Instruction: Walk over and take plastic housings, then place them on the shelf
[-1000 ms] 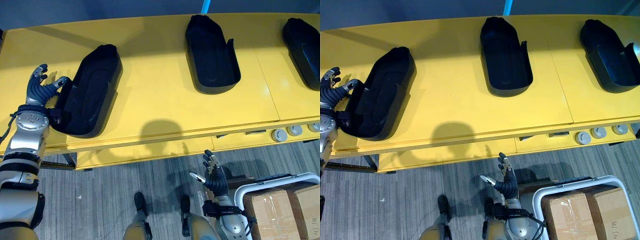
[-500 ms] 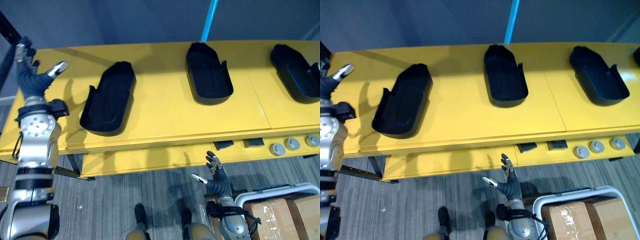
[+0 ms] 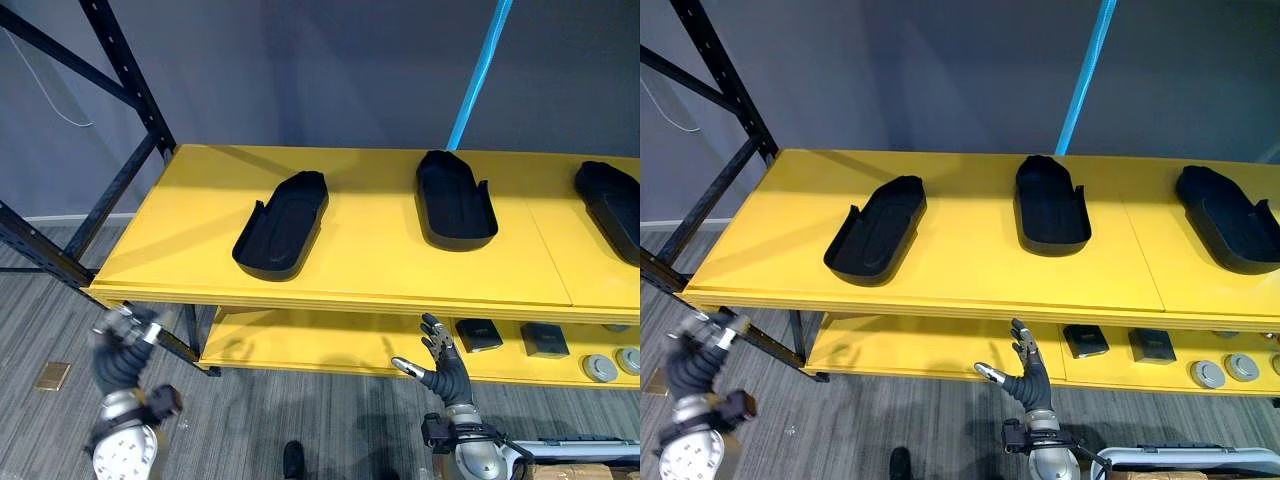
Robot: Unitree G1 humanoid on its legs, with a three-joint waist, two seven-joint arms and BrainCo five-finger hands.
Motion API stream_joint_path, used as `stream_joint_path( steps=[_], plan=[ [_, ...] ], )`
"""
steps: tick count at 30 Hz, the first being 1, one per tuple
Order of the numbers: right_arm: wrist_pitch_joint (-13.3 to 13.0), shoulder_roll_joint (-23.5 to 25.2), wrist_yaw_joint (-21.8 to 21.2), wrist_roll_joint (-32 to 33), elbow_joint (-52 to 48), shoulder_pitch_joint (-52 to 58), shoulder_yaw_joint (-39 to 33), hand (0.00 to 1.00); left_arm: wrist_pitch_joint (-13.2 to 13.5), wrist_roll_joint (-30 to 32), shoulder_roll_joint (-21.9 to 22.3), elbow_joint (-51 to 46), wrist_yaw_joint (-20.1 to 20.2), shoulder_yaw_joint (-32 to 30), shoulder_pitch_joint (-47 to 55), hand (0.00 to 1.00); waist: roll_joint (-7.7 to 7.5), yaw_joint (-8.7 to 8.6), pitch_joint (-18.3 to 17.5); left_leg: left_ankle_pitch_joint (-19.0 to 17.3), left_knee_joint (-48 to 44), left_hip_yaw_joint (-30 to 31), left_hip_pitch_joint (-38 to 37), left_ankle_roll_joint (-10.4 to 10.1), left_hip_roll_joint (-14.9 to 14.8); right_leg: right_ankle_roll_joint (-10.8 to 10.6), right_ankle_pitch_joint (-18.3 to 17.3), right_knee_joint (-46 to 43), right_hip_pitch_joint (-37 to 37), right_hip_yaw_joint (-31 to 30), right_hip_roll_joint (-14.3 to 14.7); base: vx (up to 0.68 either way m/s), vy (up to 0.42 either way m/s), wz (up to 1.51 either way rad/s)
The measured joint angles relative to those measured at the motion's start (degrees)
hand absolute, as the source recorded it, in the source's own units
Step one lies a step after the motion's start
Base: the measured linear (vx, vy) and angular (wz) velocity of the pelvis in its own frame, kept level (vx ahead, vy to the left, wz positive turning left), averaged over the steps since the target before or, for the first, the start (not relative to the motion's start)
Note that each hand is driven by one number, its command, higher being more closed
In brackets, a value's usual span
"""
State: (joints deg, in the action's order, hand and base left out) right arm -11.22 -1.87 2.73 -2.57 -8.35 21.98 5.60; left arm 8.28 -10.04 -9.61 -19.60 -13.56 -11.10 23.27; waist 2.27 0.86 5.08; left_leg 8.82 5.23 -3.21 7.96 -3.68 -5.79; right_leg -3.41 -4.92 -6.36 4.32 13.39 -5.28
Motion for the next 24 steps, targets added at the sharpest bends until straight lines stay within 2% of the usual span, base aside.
stream_joint_path(
  steps=[4,9,12,13,19,21,24],
  plan=[
    [0.0,-0.5,-0.6,0.0,0.0,0.3,0.0,0.00,0.2,-1.3,-0.1,0.2,2.8,0.5,-0.3,1.00,0.04,-0.06,0.1,0.6,0.0,0.2,1.4,-0.2,-0.1,0.1,0.4,-0.1,1.4,0.2,0.1,-0.01,0.000,0.02],
    [0.0,-0.9,-0.7,0.1,0.0,-1.0,0.0,0.00,1.9,-3.8,-2.0,1.4,5.2,2.7,-4.5,1.00,0.25,-0.32,1.8,0.8,-0.2,-0.4,2.7,-0.2,-0.2,0.0,0.9,-0.2,2.9,-0.4,0.2,-0.01,0.001,-0.05],
    [-0.1,-1.7,-0.7,0.1,0.0,-2.8,0.1,0.00,2.3,-4.5,-3.7,3.9,5.3,3.7,-8.9,1.00,0.25,-0.52,3.3,0.8,-0.2,-1.8,3.0,-0.3,-0.4,0.1,1.4,-0.1,4.1,-1.9,0.4,-0.03,0.004,-0.25],
    [-0.1,-2.2,-0.6,0.1,0.0,-3.5,0.1,0.00,2.4,-4.8,-4.1,4.9,5.3,3.7,-10.8,1.00,0.31,-1.23,3.8,0.8,-0.2,-2.2,3.4,-0.3,-0.4,0.0,1.6,-0.1,4.8,-2.3,0.3,-0.03,0.005,-0.21],
    [-0.2,-2.8,-0.2,0.2,0.0,-4.6,0.2,0.00,3.5,-6.1,-8.8,8.4,5.2,5.9,-19.7,1.00,0.13,-2.74,6.0,0.8,-0.3,-4.9,4.8,-0.3,-0.6,0.1,2.6,-0.1,7.8,-5.2,0.5,-0.03,-0.001,-0.24],
    [-0.2,-2.8,0.0,0.3,0.0,-4.5,0.2,0.00,3.7,-6.8,-9.0,9.2,5.5,6.2,-21.1,1.00,0.18,-3.44,6.3,0.8,-0.2,-5.1,4.8,-0.3,-0.6,0.1,2.6,-0.1,8.0,-5.4,0.5,-0.01,-0.008,-0.11],
    [-0.2,-2.9,0.1,0.3,0.0,-4.6,0.2,0.00,3.9,-9.0,-9.8,11.0,6.4,7.0,-22.7,1.00,0.20,-3.31,6.4,0.7,-0.2,-6.2,4.9,-0.4,-1.0,0.3,2.8,-0.1,8.6,-6.4,0.9,-0.01,-0.014,-0.16]
  ],
)
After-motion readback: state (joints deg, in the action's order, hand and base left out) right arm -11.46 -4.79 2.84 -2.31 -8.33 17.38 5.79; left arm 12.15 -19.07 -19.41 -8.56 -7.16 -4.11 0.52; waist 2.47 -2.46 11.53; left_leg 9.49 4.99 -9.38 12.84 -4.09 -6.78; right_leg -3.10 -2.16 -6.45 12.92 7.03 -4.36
